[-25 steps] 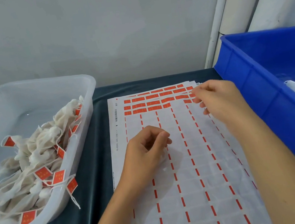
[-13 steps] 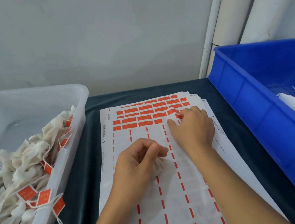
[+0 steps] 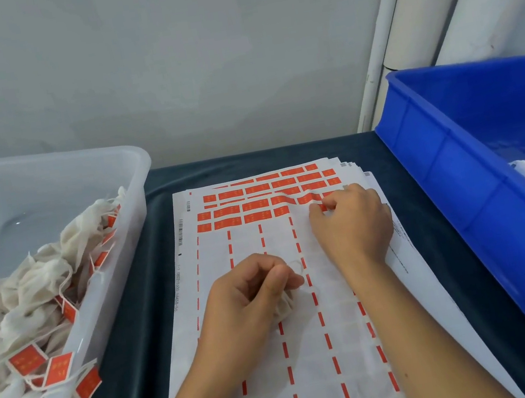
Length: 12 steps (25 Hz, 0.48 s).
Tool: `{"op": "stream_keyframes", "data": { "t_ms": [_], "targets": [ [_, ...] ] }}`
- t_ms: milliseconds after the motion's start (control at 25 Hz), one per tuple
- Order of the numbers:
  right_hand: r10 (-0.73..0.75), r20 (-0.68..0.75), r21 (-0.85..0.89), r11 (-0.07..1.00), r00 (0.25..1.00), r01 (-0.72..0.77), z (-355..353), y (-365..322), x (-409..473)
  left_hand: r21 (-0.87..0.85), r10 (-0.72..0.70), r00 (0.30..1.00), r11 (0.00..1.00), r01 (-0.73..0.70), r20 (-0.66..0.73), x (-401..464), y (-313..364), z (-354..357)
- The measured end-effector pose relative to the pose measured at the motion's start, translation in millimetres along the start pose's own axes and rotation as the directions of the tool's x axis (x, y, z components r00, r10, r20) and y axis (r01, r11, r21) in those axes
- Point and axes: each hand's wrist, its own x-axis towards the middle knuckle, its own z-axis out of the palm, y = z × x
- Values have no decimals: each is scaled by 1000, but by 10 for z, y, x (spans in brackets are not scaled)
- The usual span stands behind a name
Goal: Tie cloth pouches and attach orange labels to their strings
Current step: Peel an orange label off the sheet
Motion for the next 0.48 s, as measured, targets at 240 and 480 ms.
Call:
{"op": "stream_keyframes", "data": {
  "t_ms": [240,480],
  "targets": [
    [76,56,105,991,996,-81,-62,15,31,29,1,1000,1000,-1,10,8,-32,-12],
    [146,176,188,966,974,-179,-89,46,122,22,-6,1000,1000,6,7,-10,4,-29]
  ]
}}
